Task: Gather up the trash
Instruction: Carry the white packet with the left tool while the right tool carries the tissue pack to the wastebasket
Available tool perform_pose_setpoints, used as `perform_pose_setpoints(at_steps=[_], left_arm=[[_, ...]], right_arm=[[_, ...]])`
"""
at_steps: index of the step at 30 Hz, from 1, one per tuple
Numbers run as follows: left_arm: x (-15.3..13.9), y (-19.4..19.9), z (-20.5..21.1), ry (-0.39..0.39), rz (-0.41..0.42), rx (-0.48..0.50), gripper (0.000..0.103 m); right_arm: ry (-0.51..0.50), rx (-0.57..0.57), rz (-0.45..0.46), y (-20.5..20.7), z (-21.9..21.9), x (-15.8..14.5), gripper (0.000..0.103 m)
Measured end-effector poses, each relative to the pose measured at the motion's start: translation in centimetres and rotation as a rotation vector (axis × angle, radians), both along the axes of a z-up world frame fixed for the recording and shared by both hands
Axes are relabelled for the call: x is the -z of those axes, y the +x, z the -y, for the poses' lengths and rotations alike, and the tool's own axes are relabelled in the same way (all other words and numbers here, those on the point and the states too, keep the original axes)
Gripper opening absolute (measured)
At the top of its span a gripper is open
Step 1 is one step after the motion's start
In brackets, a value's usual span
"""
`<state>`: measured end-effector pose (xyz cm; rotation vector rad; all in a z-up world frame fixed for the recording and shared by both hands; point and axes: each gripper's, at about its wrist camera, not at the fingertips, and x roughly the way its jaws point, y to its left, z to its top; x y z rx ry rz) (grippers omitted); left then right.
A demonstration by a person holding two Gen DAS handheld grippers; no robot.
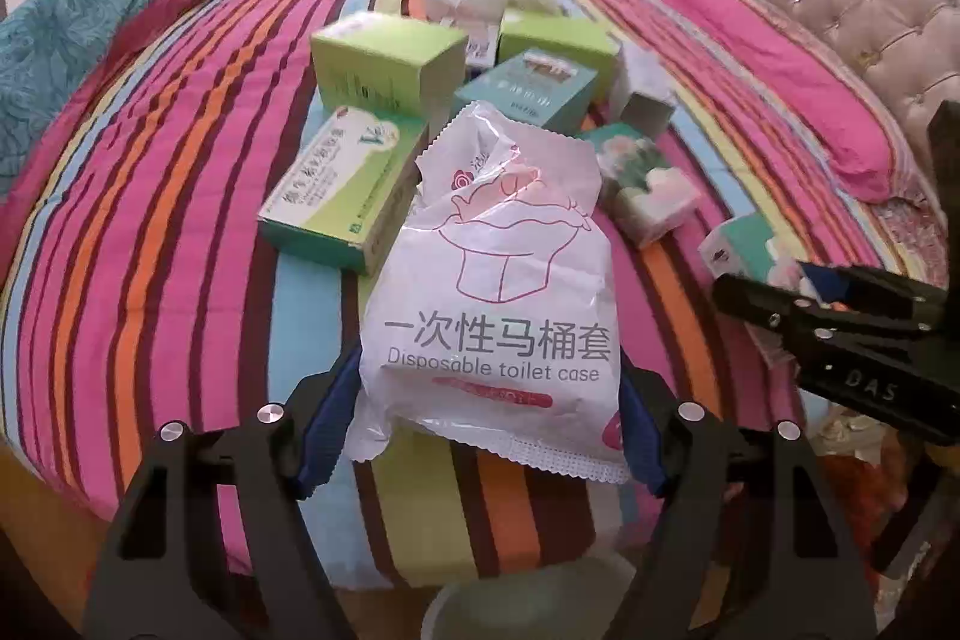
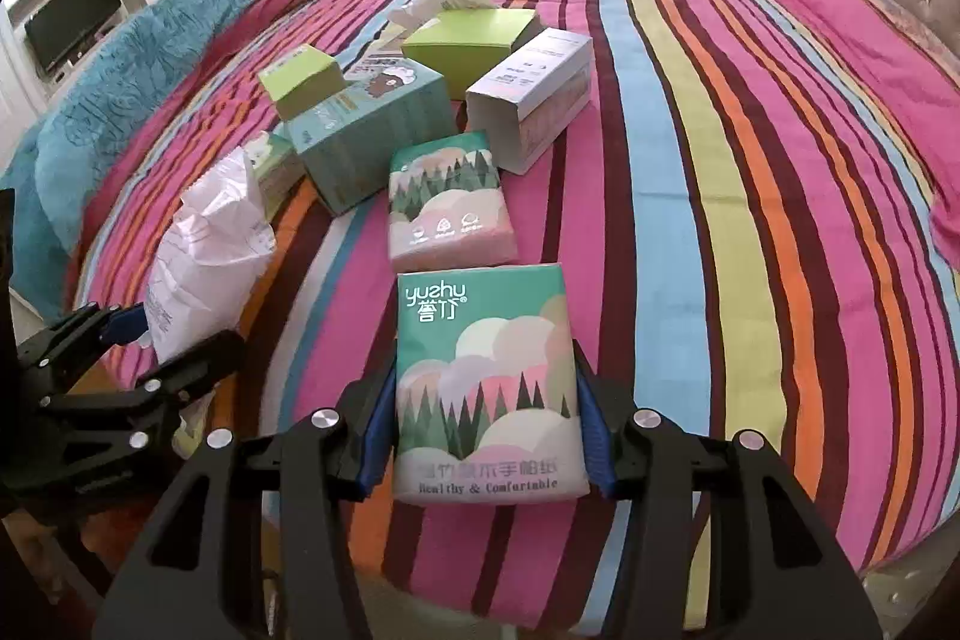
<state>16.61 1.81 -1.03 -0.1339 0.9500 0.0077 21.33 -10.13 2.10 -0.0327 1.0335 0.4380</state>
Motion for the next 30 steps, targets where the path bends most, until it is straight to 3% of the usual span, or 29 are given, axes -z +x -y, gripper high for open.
perform_pose_setpoints(at_steps=[13, 21, 30], left_arm=[[-3.1, -6.7, 0.3, 0.004, 0.047, 0.143, 0.073], [-2.1, -11.8, 0.4, -0.012, 0.000, 0.195, 0.073], [-1.1, -15.3, 1.8, -0.026, -0.060, 0.274, 0.073]], right_arm=[[0.060, 0.012, -0.019, -4.7, 0.6, -2.2, 0.049], [0.063, 0.030, -0.037, -8.1, 0.8, -2.7, 0.049], [0.078, 0.046, -0.036, -9.3, 1.3, -2.9, 0.049]])
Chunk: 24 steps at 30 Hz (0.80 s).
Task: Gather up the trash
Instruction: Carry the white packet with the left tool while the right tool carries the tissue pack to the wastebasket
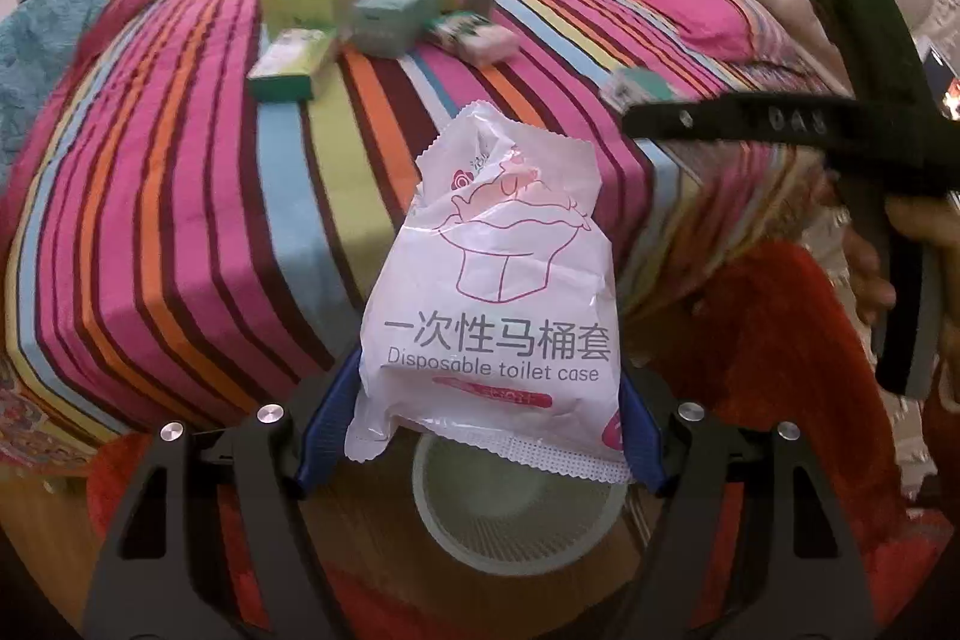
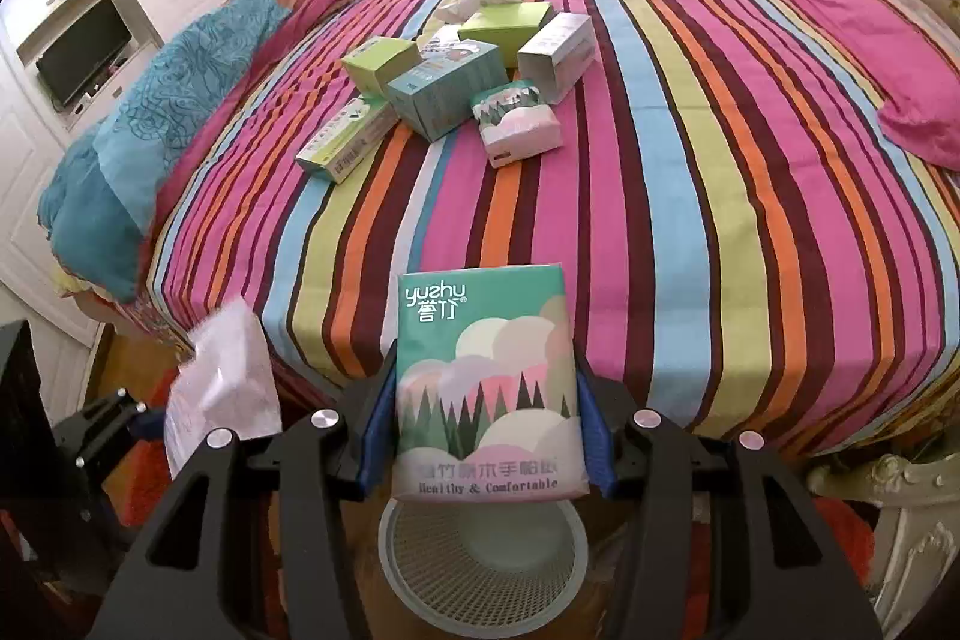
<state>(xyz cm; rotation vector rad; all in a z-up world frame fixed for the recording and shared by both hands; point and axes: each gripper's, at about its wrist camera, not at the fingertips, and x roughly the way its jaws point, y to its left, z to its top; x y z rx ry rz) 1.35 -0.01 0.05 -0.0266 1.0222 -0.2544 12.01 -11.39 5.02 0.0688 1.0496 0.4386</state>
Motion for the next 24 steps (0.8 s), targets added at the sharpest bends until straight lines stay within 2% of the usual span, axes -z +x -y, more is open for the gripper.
perform_pose_setpoints(at_steps=[10, 24], left_arm=[[2.9, -0.9, 1.4, -0.022, -0.126, 0.061, 0.073], [5.9, -0.6, 0.9, -0.028, -0.258, 0.033, 0.073]], right_arm=[[0.013, 0.034, -0.028, -1.1, 1.0, 1.0, 0.049], [-0.019, 0.030, -0.187, -4.6, -0.1, 6.0, 0.049]])
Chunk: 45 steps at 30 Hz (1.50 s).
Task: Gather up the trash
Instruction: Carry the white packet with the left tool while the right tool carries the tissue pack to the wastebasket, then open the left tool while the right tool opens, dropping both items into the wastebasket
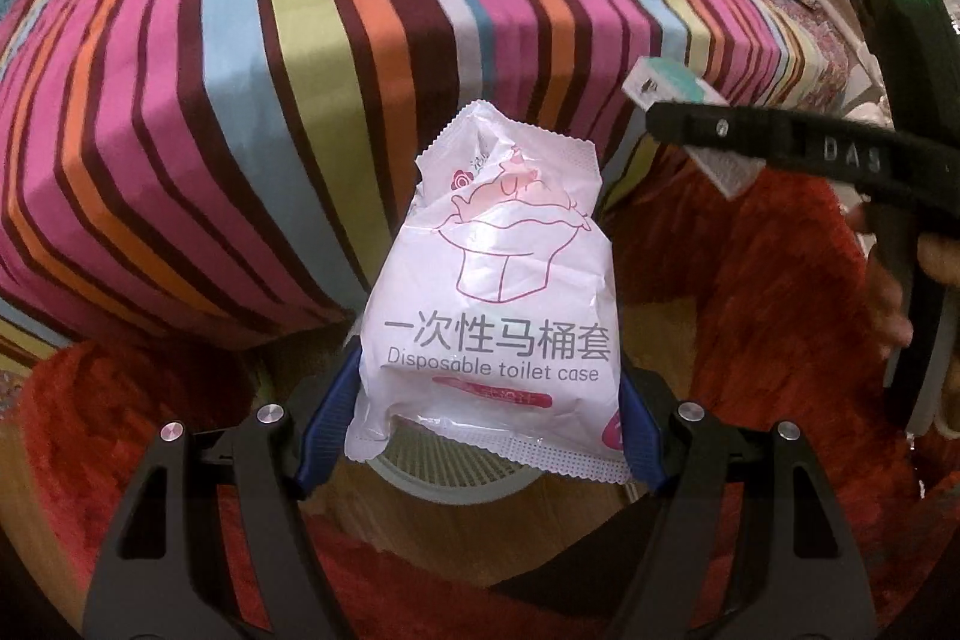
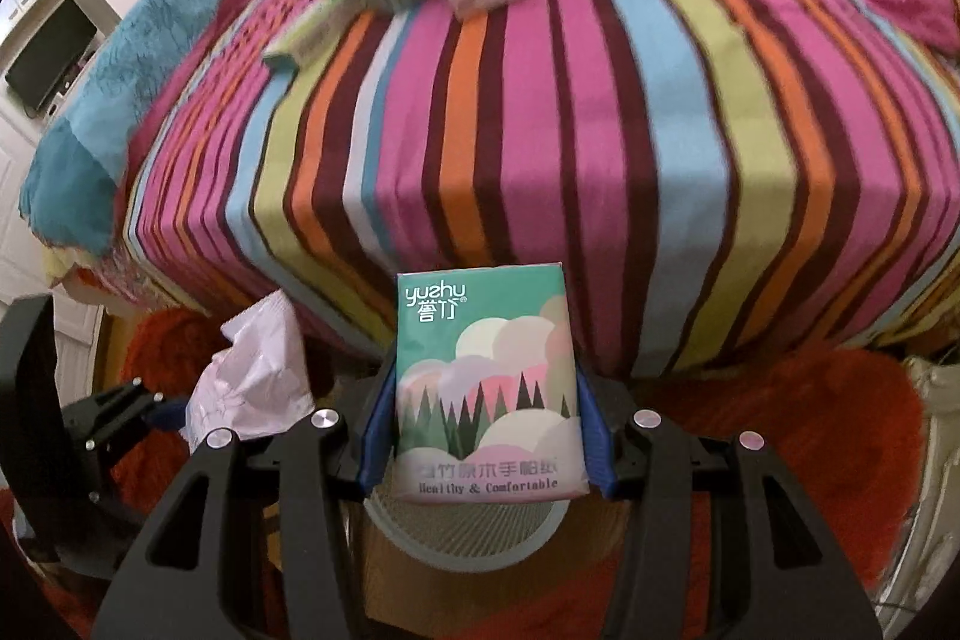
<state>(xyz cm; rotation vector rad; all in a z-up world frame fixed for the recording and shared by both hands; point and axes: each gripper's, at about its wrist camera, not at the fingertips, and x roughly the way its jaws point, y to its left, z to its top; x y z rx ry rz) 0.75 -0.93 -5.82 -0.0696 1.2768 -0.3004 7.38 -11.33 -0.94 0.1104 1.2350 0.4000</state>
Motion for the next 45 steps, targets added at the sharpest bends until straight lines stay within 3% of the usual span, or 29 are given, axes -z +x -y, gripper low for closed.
perform_pose_setpoints(at_steps=[21, 28, 45], left_arm=[[7.8, 2.3, 0.5, -0.021, -0.326, -0.037, 0.073], [9.9, 2.9, -0.1, -0.023, -0.426, -0.037, 0.073], [15.2, 3.7, -1.0, -0.087, -0.636, -0.126, 0.073]], right_arm=[[0.053, 0.022, -0.377, -0.4, -2.1, 8.3, 0.049], [0.081, 0.087, -0.504, 0.5, -2.0, 11.0, 0.049], [0.051, 0.158, -0.686, 1.1, -3.3, 17.6, 0.049]])
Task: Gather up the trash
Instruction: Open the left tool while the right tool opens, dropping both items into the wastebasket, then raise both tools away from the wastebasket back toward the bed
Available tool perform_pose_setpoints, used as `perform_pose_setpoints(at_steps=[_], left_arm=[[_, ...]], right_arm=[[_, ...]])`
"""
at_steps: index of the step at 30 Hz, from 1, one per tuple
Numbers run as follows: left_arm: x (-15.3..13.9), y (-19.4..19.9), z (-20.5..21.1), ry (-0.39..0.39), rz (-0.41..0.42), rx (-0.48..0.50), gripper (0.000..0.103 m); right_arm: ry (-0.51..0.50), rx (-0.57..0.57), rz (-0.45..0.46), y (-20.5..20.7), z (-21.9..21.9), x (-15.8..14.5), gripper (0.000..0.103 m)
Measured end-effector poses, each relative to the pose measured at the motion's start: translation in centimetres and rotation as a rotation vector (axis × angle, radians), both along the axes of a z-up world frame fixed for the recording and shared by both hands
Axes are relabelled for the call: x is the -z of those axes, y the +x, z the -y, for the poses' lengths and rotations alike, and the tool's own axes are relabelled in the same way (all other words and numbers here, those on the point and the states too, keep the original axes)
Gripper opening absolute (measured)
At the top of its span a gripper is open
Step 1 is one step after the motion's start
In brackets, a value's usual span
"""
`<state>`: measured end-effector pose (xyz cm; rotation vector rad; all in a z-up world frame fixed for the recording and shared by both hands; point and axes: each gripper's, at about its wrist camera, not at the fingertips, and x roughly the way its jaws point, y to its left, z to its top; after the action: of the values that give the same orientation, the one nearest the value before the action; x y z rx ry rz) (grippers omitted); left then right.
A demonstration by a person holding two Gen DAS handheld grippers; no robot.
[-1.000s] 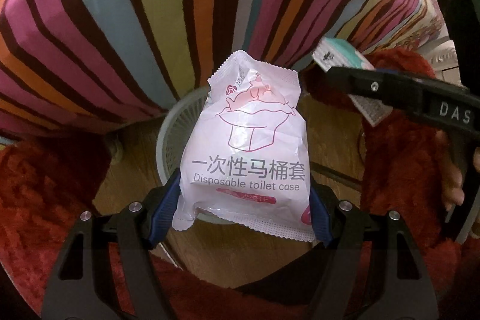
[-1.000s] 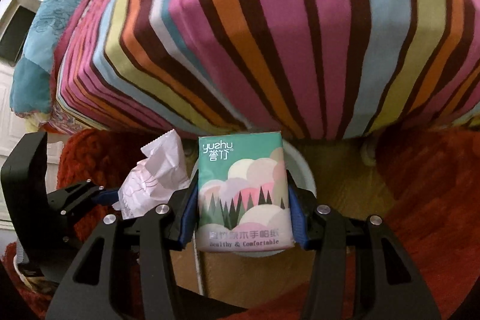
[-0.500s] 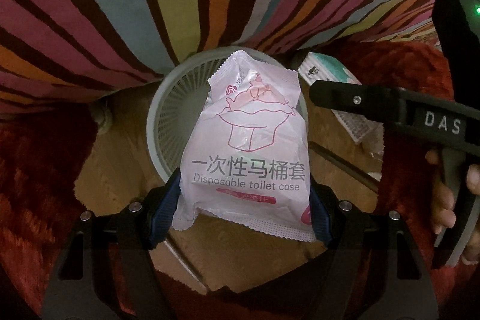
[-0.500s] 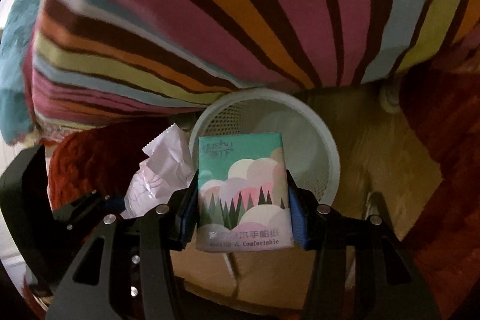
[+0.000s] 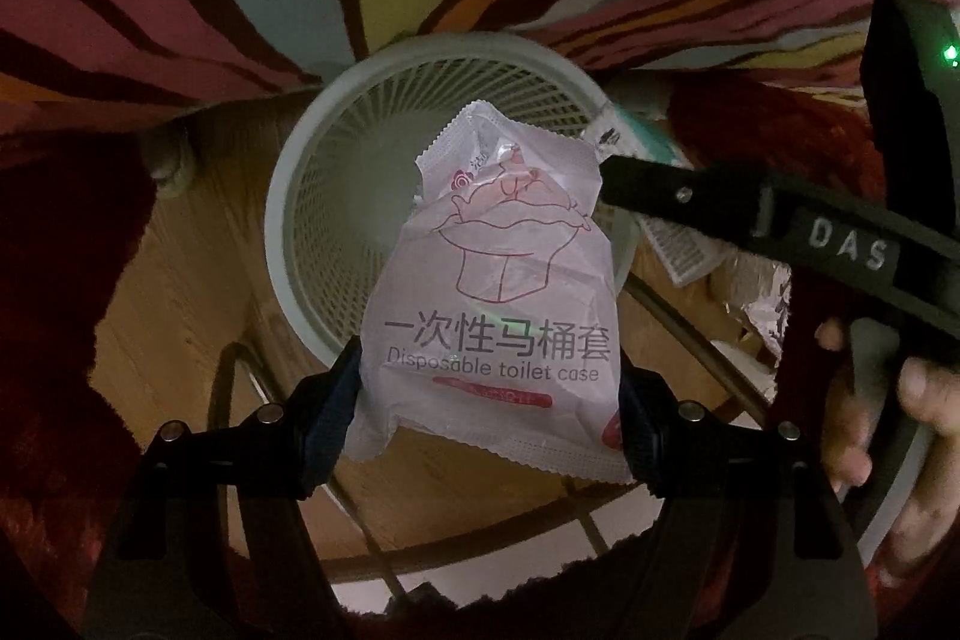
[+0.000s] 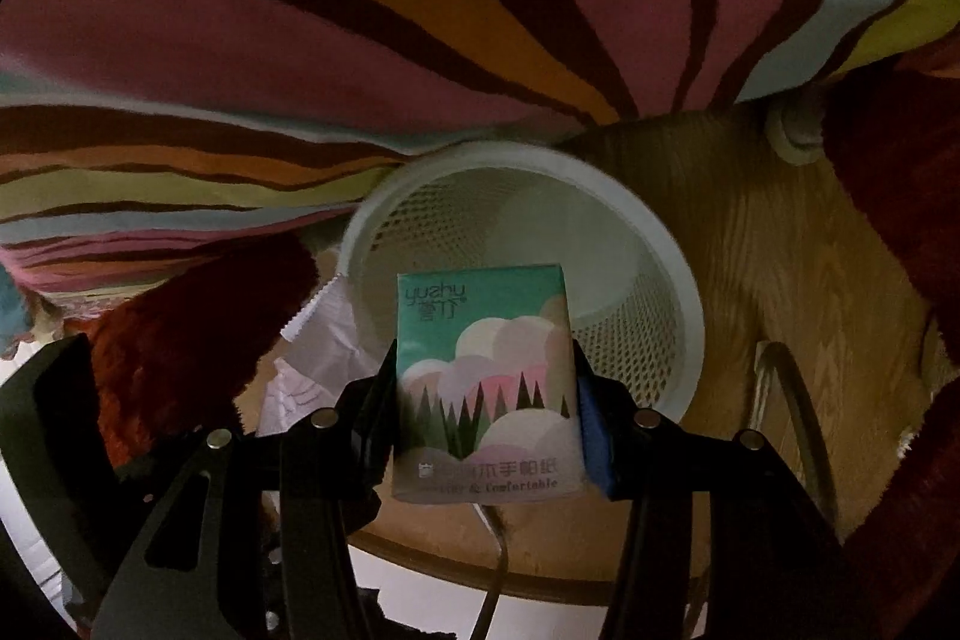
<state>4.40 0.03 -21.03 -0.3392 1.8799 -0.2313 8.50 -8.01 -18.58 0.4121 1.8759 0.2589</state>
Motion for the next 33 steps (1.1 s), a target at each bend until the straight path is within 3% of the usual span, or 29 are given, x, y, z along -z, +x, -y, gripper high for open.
perform_pose_setpoints(at_steps=[10, 11, 13, 14, 20, 33], left_arm=[[3.8, 0.2, 1.3, 0.010, -0.149, 0.012, 0.076], [4.0, 0.2, 1.2, 0.022, -0.166, 0.013, 0.081], [4.5, 0.0, 1.0, 0.052, -0.198, 0.007, 0.088], [4.6, -0.1, 0.9, 0.056, -0.207, -0.001, 0.089], [4.6, -0.1, 0.2, 0.052, -0.219, -0.057, 0.089], [5.1, -0.4, -0.1, 0.048, -0.213, -0.063, 0.089]], right_arm=[[-0.010, 0.014, -0.101, -0.2, -0.2, 3.3, 0.050], [-0.022, 0.016, -0.108, -0.3, -0.1, 3.5, 0.053], [-0.039, 0.023, -0.116, -0.5, 0.1, 3.8, 0.082], [-0.051, 0.030, -0.113, -0.5, 0.2, 3.8, 0.084], [-0.077, 0.045, -0.117, -0.5, 0.9, 3.8, 0.086], [-0.070, 0.076, -0.092, -0.5, 1.1, 3.3, 0.087]])
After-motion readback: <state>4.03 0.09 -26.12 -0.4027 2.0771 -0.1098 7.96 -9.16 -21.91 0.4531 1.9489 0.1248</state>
